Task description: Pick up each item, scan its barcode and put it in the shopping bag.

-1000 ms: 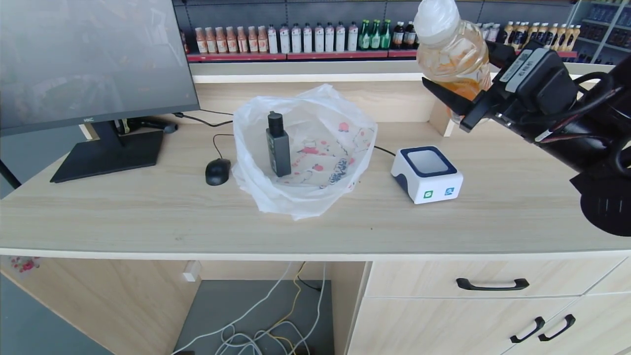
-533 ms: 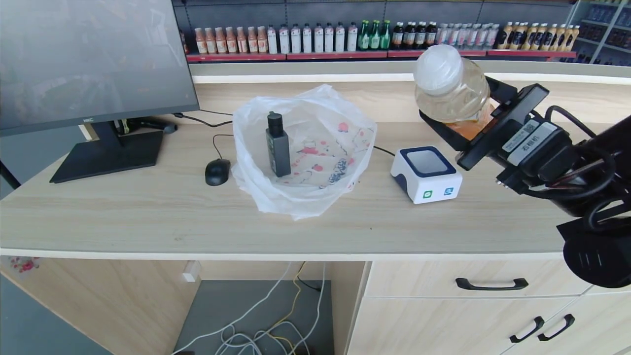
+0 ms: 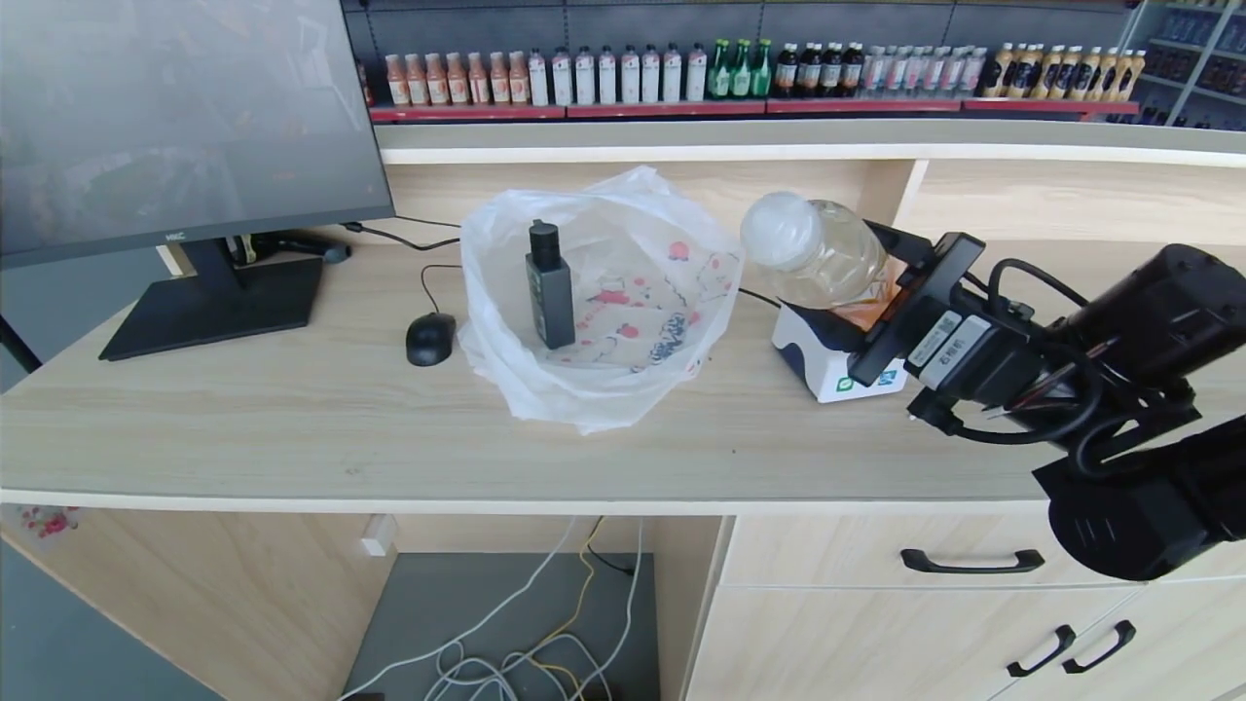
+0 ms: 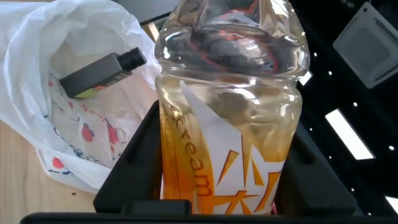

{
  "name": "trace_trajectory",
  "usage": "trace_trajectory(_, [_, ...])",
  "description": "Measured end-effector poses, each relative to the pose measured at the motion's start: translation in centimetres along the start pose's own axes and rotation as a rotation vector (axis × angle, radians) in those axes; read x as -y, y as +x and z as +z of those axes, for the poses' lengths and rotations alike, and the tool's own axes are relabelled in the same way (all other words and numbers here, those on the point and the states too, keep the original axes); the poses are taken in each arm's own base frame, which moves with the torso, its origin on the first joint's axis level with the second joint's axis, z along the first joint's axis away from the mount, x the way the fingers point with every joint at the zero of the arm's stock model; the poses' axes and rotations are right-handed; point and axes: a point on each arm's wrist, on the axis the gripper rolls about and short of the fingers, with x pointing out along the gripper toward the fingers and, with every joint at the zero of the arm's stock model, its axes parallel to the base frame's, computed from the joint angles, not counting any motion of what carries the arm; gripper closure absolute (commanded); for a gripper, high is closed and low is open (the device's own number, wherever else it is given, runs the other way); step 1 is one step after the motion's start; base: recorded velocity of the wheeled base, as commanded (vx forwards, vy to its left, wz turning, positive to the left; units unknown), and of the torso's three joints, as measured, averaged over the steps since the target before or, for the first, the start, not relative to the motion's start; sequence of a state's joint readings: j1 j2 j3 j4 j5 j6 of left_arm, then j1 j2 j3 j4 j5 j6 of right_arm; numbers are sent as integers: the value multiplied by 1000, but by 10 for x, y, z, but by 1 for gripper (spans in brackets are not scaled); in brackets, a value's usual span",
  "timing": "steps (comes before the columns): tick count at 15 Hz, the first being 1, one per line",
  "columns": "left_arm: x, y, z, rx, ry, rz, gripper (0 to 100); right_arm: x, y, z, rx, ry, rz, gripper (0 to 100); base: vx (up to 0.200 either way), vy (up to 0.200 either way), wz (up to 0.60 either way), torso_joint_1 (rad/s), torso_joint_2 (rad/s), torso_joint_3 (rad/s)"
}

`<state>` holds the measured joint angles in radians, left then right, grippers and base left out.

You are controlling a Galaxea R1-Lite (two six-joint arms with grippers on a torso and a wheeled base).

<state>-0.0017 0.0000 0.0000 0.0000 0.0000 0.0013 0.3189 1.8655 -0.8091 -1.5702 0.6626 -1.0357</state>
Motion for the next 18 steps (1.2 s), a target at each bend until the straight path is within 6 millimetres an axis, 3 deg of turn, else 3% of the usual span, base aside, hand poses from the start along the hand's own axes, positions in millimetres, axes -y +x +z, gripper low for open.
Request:
trace_trajectory(7, [0, 0, 0, 0, 0, 1, 0, -6, 3, -35, -48, -15, -5, 100, 0, 0, 0, 0, 0, 0])
trace_trajectory(18, [0, 0, 0, 0, 0, 0, 0, -12, 4, -52, -7, -4, 31, 100, 0, 0, 0, 0, 0, 0])
